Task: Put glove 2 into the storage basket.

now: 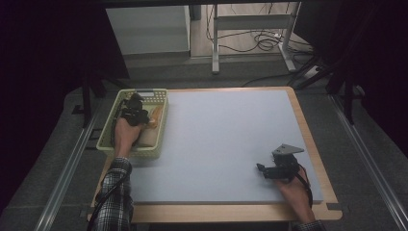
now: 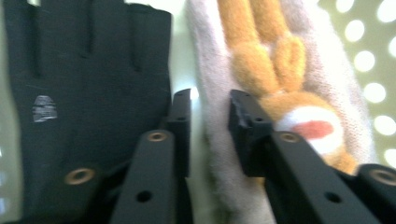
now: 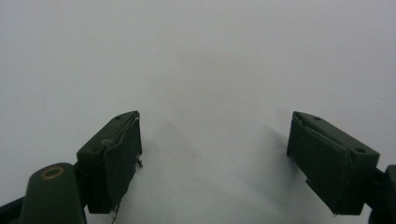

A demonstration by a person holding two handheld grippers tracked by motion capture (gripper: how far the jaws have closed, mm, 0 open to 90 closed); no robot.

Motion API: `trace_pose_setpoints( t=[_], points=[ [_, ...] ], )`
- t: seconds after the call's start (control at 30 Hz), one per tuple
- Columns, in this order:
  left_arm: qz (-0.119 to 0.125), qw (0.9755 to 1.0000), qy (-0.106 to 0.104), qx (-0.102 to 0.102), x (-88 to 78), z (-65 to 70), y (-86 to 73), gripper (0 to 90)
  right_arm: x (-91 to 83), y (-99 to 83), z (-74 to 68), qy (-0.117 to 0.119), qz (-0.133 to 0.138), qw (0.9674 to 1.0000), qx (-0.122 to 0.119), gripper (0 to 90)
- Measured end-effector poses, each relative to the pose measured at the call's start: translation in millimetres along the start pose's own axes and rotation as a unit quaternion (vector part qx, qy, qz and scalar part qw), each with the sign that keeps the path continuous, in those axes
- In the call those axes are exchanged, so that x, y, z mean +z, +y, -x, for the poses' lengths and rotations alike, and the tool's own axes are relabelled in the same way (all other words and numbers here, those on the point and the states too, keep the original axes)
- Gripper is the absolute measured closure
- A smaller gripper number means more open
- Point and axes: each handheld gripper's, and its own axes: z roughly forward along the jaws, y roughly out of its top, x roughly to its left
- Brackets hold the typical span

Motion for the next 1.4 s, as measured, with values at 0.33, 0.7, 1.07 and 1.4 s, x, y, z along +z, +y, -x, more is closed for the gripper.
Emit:
trace_pose_setpoints(
  t=[0.33, 0.7, 1.07, 1.4],
  points=[
    [0.076, 0.9970, 0.007, 0.016, -23.5, -11.3, -8.8, 26.8, -0.1, 0.0, -0.1, -0.001, 0.000, 1.0000, -0.002, 17.5],
    [0.124, 0.9889, -0.076, 0.029, -28.3, -19.2, -23.2, 8.2, 0.0, 0.0, 0.0, 0.000, 0.000, 1.0000, 0.000, 17.5],
    [0.155, 0.9822, -0.102, 0.026, -39.2, -18.3, -30.8, 7.4, -0.1, 0.0, -0.1, 0.000, 0.000, 1.0000, 0.000, 17.5],
    [0.180, 0.9757, -0.108, 0.061, -55.2, 4.2, -35.3, 4.0, -0.1, 0.0, -0.4, -0.001, 0.000, 1.0000, -0.001, 17.6]
  ],
)
